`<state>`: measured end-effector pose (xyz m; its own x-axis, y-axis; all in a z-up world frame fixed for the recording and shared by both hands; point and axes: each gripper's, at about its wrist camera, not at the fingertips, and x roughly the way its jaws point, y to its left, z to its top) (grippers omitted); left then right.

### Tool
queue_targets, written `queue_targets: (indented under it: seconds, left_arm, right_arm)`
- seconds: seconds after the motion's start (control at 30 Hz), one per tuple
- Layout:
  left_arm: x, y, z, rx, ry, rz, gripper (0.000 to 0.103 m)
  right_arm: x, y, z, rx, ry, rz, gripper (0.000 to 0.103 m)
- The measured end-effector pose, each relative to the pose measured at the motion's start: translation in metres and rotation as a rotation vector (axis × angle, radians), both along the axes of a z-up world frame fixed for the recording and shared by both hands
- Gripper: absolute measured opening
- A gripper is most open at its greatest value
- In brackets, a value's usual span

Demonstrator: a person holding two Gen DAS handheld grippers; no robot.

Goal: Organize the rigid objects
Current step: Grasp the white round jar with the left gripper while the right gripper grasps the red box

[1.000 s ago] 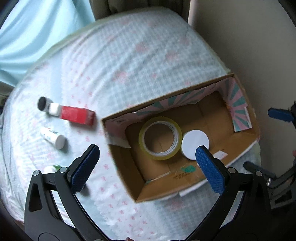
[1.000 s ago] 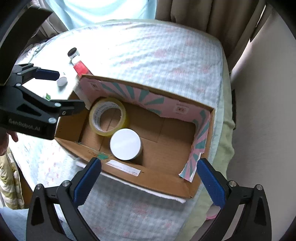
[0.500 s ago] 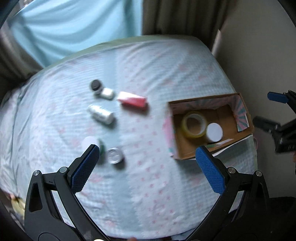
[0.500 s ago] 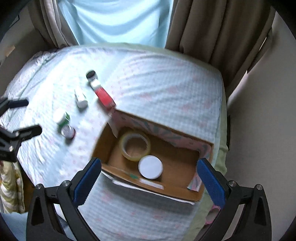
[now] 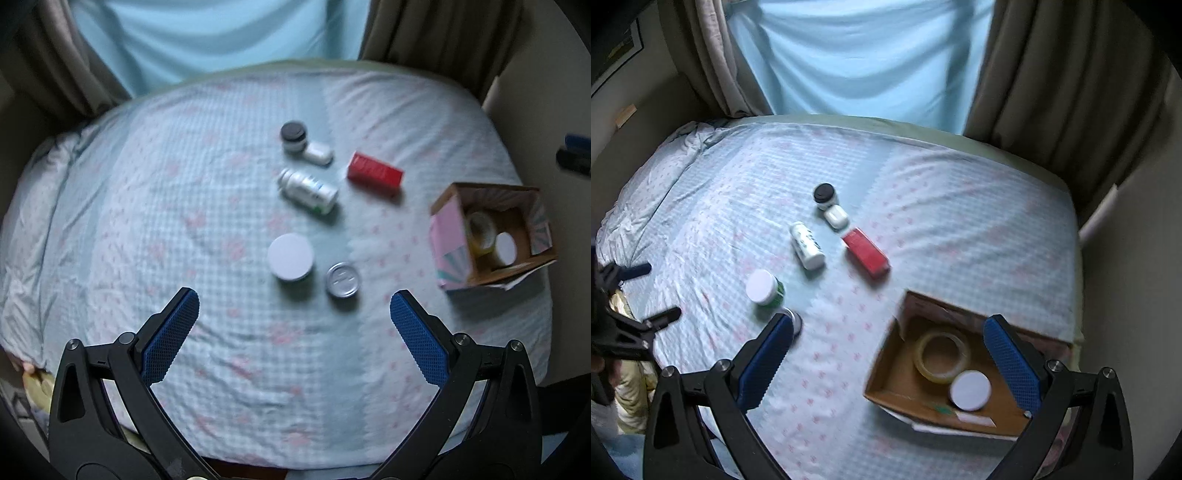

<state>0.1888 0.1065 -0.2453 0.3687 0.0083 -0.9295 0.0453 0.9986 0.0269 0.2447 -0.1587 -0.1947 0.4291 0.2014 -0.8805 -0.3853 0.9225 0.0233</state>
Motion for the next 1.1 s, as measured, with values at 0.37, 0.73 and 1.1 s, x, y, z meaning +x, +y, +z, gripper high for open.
queue_targets:
  seconds: [0.37,0.73,1.1]
  left_arm:
    - [0.035,0.032,-0.122,0.0,0.099,0.004,0.103]
    - [0.056,0.031,-0.224,-0.018,0.101,-0.014,0.103]
    - [0.083,0.015,-0.249,-0.03,0.029,-0.114,0.102]
  right_arm:
    - [0.081,0.061,-0.079,-0.093,0.097,0.14,0.103]
    - [0.141,0.088,-0.208,-0.269,0.222,0.248,0.103]
    - [0.175,0.124,-0.275,-0.443,0.259,0.434,0.091]
